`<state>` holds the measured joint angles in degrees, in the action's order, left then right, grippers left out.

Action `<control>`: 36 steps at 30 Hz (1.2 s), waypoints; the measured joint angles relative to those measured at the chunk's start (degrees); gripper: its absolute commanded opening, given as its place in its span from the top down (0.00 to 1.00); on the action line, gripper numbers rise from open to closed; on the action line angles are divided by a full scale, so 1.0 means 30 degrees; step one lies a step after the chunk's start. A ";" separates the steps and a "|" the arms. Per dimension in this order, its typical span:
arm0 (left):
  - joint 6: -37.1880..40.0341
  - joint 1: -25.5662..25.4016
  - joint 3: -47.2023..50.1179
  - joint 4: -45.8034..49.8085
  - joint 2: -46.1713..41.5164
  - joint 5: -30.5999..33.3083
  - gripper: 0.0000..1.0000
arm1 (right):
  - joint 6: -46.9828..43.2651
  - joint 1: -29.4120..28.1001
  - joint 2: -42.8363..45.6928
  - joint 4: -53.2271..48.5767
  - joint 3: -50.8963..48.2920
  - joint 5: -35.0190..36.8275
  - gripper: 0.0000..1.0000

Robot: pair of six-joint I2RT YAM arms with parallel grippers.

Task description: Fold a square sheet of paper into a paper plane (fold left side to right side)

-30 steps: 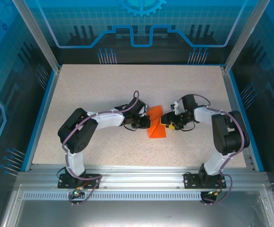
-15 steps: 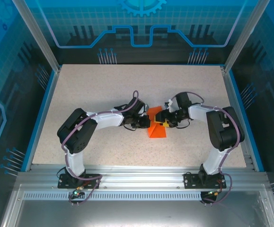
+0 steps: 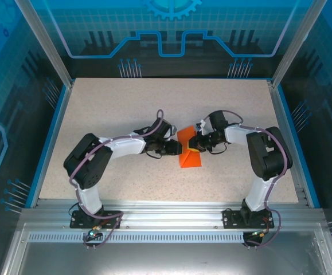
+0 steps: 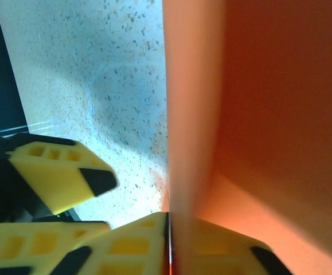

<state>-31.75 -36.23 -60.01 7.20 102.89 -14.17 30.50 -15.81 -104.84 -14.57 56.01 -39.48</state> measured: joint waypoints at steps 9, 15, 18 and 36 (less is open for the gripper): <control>-0.1559 0.1399 0.3621 -0.0962 -0.7198 0.0102 0.07 | 0.0007 0.0678 0.2914 0.0816 -0.0007 -0.1683 0.97; -0.3206 0.1887 0.4758 -0.2302 -1.1227 -0.0393 0.02 | 0.1821 0.0816 0.6003 0.3745 0.0226 -0.3963 0.96; -0.3840 0.2047 0.4699 -0.3322 -1.2269 -0.1056 0.02 | 0.2820 0.0736 0.6768 0.4969 0.0962 -0.4809 0.95; -0.7125 0.2047 0.4364 -0.8590 -1.1664 -0.5362 0.57 | 0.6732 -0.1508 0.8080 0.8459 0.2798 -0.6069 0.91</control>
<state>-53.12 -30.09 -46.92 -18.57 67.90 -30.26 50.70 -20.34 -80.60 10.81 64.40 -57.69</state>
